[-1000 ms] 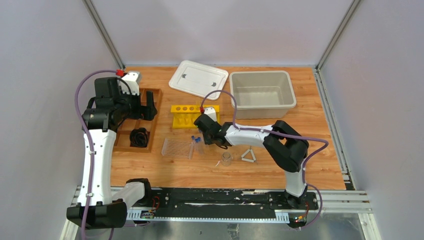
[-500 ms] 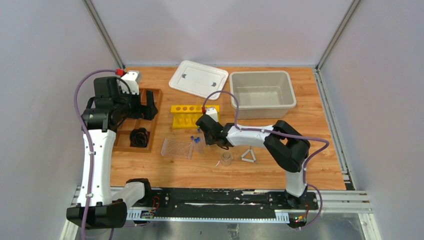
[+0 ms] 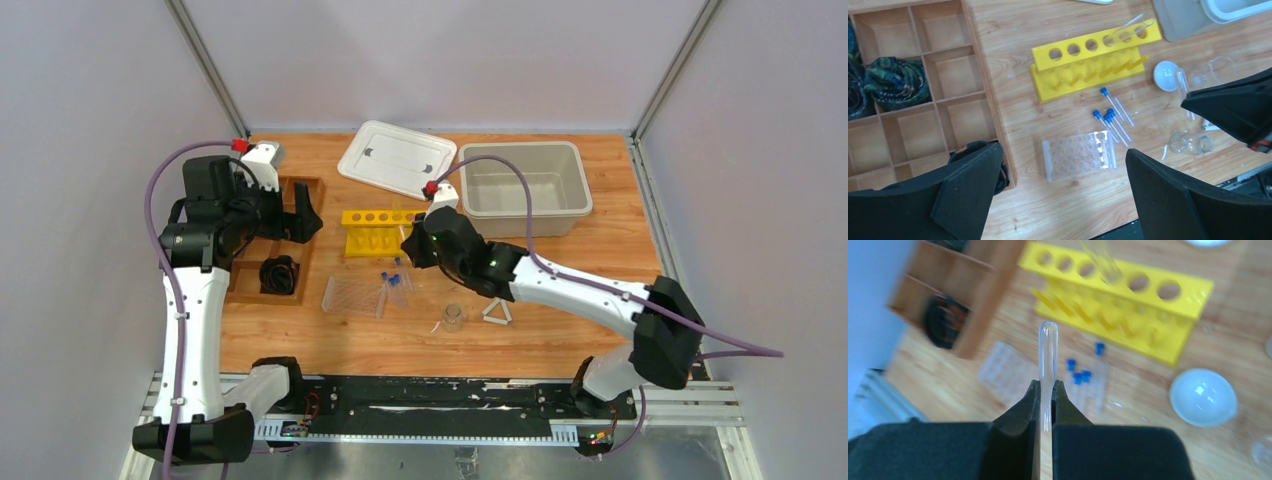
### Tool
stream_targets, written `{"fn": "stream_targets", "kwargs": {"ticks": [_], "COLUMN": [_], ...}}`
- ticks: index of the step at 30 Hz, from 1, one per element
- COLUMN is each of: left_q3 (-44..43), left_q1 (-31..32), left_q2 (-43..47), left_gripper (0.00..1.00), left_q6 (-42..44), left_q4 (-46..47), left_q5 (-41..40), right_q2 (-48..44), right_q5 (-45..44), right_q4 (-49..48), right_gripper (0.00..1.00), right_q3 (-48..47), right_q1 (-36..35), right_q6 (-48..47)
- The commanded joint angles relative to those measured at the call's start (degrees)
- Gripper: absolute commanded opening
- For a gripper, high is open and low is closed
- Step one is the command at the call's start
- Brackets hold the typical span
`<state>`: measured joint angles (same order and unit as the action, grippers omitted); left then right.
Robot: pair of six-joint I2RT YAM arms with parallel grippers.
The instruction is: Organize the chemistry lab equipment
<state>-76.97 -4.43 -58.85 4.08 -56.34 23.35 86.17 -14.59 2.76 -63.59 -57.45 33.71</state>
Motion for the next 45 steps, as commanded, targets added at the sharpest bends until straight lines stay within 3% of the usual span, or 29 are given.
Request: {"fn": "stream_targets", "kwargs": {"ticks": [1, 12, 30, 37, 45], "left_q3": [-1.37, 0.13, -0.45, -0.09, 0.18], "left_q1": [-0.4, -0.38, -0.36, -0.35, -0.36], "left_q2": [2.2, 3.58, 2.52, 2.31, 1.76], "left_gripper": [1.0, 0.96, 0.58, 0.46, 0.22], "left_q6": [-0.6, -1.88, -3.81, -3.81, -3.81], "left_q4": [-0.09, 0.0, 0.0, 0.0, 0.0], "left_q5": [6.61, 19.34, 31.65, 32.16, 30.54], "right_q2": [-4.78, -0.35, 5.24, 5.86, 4.81], "right_q5": [0.36, 1.22, 7.38, 8.96, 7.93], "right_q4": [-11.45, -28.7, -35.47, -36.5, -38.34], "right_gripper": [0.0, 0.0, 0.0, 0.0, 0.01], "right_q3": [-0.03, -6.8, -12.34, -13.18, -11.4], "right_q1": [-2.94, -6.76, -7.76, -7.85, -8.15], "right_q6": [1.68, 3.55, 14.02, 15.0, 12.22]}}
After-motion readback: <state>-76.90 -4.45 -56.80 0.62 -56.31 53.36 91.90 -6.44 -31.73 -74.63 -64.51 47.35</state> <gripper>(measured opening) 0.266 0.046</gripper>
